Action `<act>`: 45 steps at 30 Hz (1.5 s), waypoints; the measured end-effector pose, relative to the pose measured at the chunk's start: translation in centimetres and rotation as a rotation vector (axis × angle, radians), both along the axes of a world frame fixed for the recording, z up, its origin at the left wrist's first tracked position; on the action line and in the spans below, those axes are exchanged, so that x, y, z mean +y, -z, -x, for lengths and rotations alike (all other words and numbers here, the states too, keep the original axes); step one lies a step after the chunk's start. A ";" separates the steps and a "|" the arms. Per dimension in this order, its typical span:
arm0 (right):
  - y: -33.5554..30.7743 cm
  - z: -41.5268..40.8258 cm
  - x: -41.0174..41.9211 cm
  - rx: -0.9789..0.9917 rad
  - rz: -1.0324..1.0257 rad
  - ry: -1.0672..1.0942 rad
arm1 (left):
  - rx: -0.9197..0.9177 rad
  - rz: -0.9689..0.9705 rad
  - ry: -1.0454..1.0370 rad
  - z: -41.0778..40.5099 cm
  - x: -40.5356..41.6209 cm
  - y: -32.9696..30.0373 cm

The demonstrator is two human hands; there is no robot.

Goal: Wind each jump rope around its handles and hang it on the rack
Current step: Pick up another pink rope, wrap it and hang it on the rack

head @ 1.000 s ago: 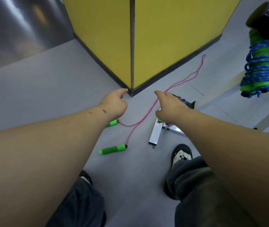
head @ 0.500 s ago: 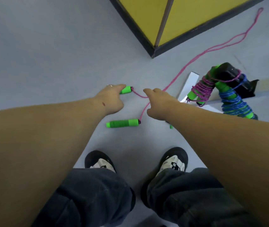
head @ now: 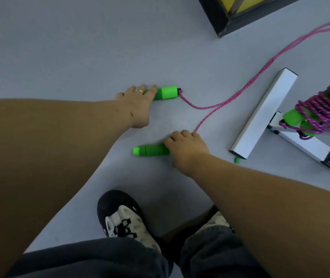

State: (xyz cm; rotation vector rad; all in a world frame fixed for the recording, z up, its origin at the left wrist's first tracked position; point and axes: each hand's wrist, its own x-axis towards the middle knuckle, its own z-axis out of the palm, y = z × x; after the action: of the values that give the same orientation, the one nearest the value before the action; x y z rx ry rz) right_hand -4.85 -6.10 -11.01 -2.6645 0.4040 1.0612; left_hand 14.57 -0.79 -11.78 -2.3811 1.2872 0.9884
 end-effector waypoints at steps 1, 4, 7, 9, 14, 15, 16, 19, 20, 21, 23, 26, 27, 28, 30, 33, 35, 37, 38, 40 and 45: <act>0.6 0.1 0.4 0.005 0.011 0.032 | -0.005 0.002 0.003 -0.2 -0.3 0.6; 1.4 -0.4 0.0 -0.014 0.043 0.128 | -0.029 -0.001 0.025 -0.3 -0.8 1.5; 0.9 -1.8 -1.6 -0.065 0.120 0.183 | 0.001 -0.015 0.008 0.5 -0.7 2.0; 0.3 -2.7 -2.7 -0.082 0.162 0.171 | 0.084 -0.036 -0.008 1.3 -0.6 1.8; -2.2 -2.8 -3.8 -0.173 0.203 0.196 | 0.168 0.012 -0.011 2.0 -0.9 -1.0; -2.9 -2.7 -3.9 -0.196 0.207 0.198 | 0.187 0.023 -0.027 2.1 -0.9 -1.9; -3.7 -2.7 -3.9 -0.214 0.212 0.192 | 0.214 0.023 -0.053 2.2 -1.0 -2.9; -6.5 -2.9 -3.9 -0.250 0.235 0.169 | 0.284 0.031 -0.123 2.4 -0.8 -6.2; -7.6 -3.0 -3.9 -0.268 0.251 0.169 | 0.283 0.050 -0.128 2.5 -0.7 -7.3; -8.7 -3.1 -4.0 -0.292 0.265 0.169 | 0.265 0.075 -0.122 2.7 -0.6 -8.4; -11.0 -3.2 -4.2 -0.355 0.287 0.154 | 0.183 0.137 -0.082 3.0 -0.2 -10.7; -14.7 -2.7 -4.2 -0.512 0.338 0.093 | 0.042 0.221 -0.035 3.2 0.4 -14.4; -15.9 -2.4 -4.2 -0.567 0.359 0.071 | 0.005 0.245 -0.034 3.3 0.6 -15.7; -17.1 -2.0 -4.2 -0.618 0.381 0.050 | -0.029 0.270 -0.038 3.5 0.8 -17.1; -19.6 -1.3 -4.0 -0.709 0.418 0.018 | -0.076 0.327 -0.062 4.2 1.2 -20.2; -23.7 -0.3 -3.3 -0.854 0.443 -0.024 | -0.102 0.402 -0.084 5.7 1.9 -25.1; -26.7 0.6 -2.8 -0.964 0.459 0.000 | -0.113 0.446 -0.087 6.5 2.6 -28.6; -29.6 1.6 -2.6 -1.068 0.453 0.030 | -0.142 0.484 -0.081 7.1 3.4 -31.9; -31.1 2.1 -2.4 -1.102 0.448 0.023 | -0.163 0.495 -0.069 7.4 3.9 -33.6; -33.9 2.9 -1.9 -1.147 0.463 -0.009 | -0.212 0.501 -0.037 8.2 4.7 -36.5; -39.7 5.3 0.4 -1.057 0.263 0.120 | -0.318 0.539 0.040 9.9 7.1 -41.9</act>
State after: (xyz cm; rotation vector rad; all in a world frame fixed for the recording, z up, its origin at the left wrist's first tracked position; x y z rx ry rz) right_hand -10.13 -5.69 28.72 -2.8987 0.4612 -0.5155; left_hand 4.68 6.27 30.08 -2.7272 1.6130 0.2390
